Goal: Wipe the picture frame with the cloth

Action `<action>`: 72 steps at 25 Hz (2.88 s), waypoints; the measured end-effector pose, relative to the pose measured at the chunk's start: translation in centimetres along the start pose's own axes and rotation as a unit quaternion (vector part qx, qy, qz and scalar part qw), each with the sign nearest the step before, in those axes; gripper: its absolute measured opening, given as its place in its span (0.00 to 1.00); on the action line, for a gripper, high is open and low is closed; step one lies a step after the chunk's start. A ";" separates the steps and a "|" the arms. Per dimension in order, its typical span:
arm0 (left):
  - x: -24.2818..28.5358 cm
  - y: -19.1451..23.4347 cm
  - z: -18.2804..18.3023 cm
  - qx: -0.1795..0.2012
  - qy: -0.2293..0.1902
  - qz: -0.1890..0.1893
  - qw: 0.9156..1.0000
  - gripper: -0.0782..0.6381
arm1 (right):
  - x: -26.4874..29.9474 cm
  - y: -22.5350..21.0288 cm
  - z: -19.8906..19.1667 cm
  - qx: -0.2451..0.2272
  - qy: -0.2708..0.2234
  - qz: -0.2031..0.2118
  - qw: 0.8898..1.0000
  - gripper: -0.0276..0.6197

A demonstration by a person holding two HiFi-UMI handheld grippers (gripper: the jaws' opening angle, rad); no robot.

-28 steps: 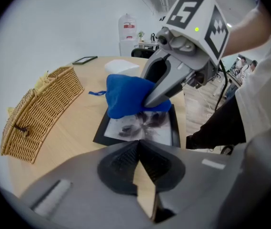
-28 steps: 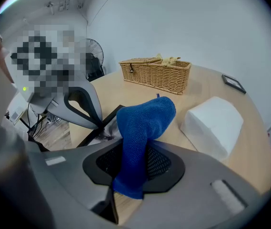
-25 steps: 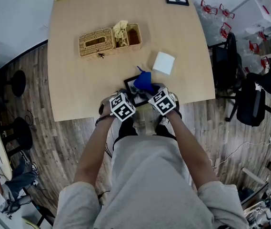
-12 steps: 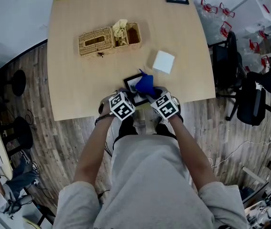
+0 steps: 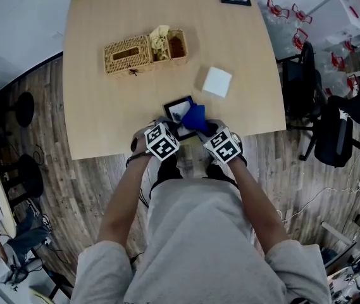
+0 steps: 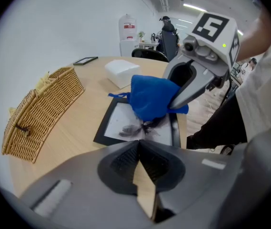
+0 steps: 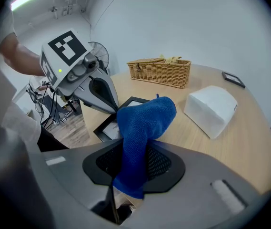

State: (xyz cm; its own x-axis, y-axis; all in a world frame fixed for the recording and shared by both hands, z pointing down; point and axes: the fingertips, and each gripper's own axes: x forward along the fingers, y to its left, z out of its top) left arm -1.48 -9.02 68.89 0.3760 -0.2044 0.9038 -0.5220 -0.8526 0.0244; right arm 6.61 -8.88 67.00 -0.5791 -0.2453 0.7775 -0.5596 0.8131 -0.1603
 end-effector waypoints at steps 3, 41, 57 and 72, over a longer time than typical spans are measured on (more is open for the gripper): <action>-0.1 0.1 0.1 -0.006 -0.003 0.000 1.000 0.18 | 0.3 0.2 -0.4 -0.009 0.005 -0.008 1.000 0.20; -0.2 -0.1 0.1 -0.014 -0.009 0.007 1.000 0.18 | 2.4 2.6 0.7 -0.032 0.010 -0.016 0.999 0.20; 0.0 0.0 0.2 -0.021 -0.018 -0.003 1.000 0.18 | 3.7 1.0 2.2 -0.012 0.028 -0.017 0.999 0.20; -0.1 0.0 0.2 -0.031 -0.026 -0.007 0.999 0.18 | 5.1 0.1 4.7 -0.036 0.040 -0.020 0.998 0.20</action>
State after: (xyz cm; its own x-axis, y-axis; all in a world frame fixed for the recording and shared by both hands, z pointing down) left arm -1.37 -9.12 68.71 0.4223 -0.2191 0.8796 -0.5626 -0.8242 0.0649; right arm 0.80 -12.55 68.09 -0.5065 -0.2381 0.8287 -0.5354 0.8402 -0.0858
